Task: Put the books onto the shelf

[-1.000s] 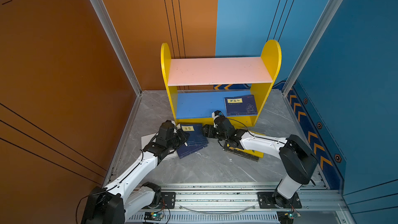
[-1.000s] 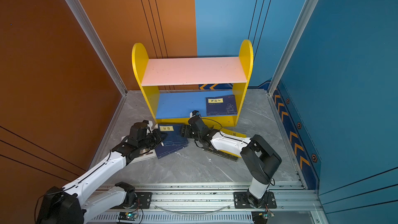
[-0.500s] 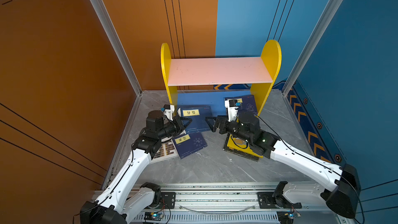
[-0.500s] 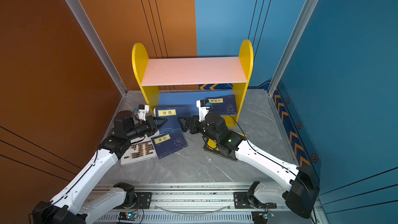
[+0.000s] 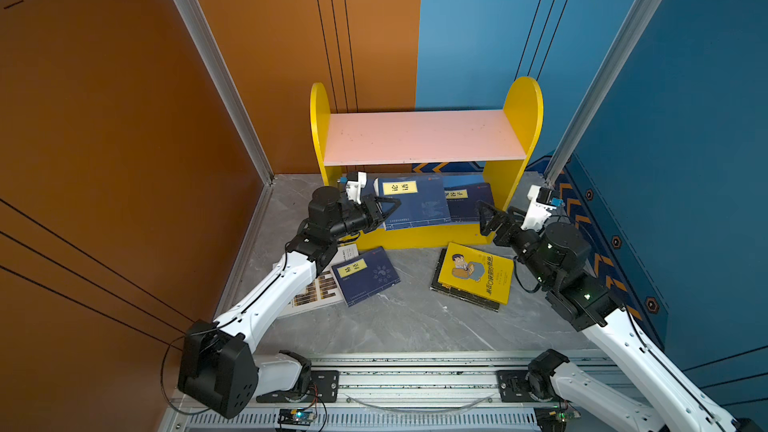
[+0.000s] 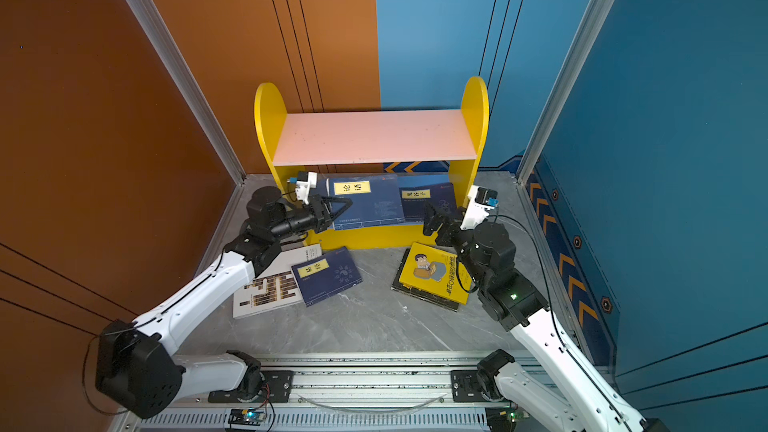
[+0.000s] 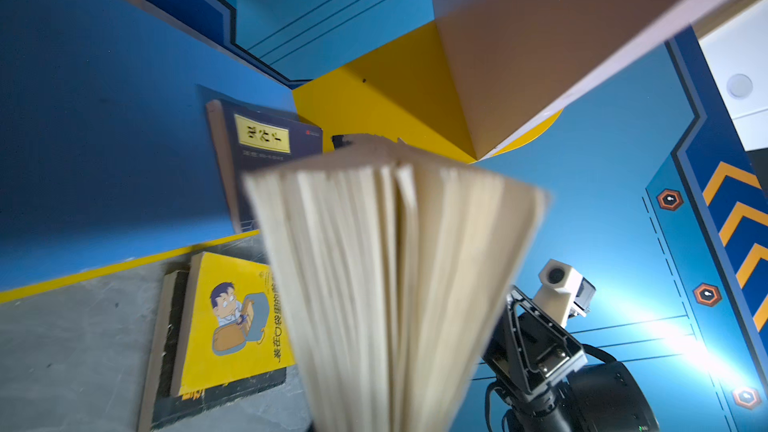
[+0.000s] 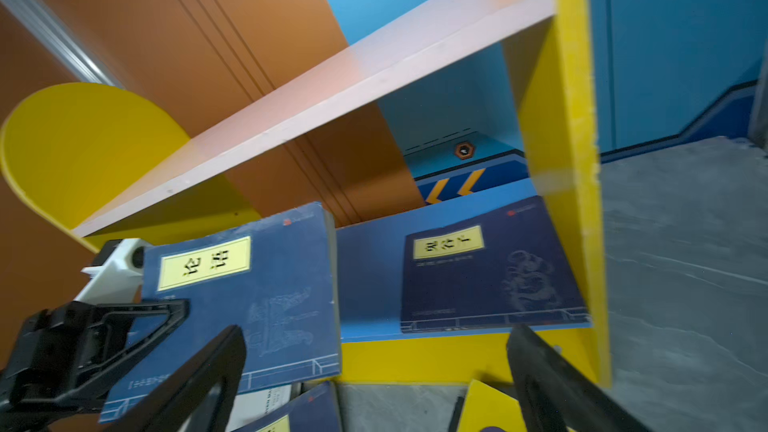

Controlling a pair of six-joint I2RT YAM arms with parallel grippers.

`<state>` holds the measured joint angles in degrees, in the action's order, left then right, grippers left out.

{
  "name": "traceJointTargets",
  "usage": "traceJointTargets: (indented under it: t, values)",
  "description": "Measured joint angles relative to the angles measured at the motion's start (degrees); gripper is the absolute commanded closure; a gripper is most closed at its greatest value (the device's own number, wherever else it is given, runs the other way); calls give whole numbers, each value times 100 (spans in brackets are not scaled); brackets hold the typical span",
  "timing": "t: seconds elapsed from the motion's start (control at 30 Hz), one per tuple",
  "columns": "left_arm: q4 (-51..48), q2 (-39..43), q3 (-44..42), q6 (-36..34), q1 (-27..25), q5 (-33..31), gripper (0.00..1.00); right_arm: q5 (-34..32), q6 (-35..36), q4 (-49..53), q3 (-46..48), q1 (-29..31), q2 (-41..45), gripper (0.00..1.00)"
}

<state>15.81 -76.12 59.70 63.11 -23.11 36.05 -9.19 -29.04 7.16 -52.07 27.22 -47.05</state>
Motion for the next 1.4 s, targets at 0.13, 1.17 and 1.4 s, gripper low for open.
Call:
traceJointTargets:
  t: [0.13, 1.17, 1.4]
  values:
    - [337, -748, 511, -15, -339, -131, 95, 76, 57, 151, 170, -682, 133, 0]
    - [1062, -4625, 3305, 774, -922, -446, 93, 1200, -76, -299, 417, -2203, -1757, 0]
    - [1075, -4693, 3401, 1051, -992, -398, 93, 1200, -79, -380, 190, -2210, -2199, 0]
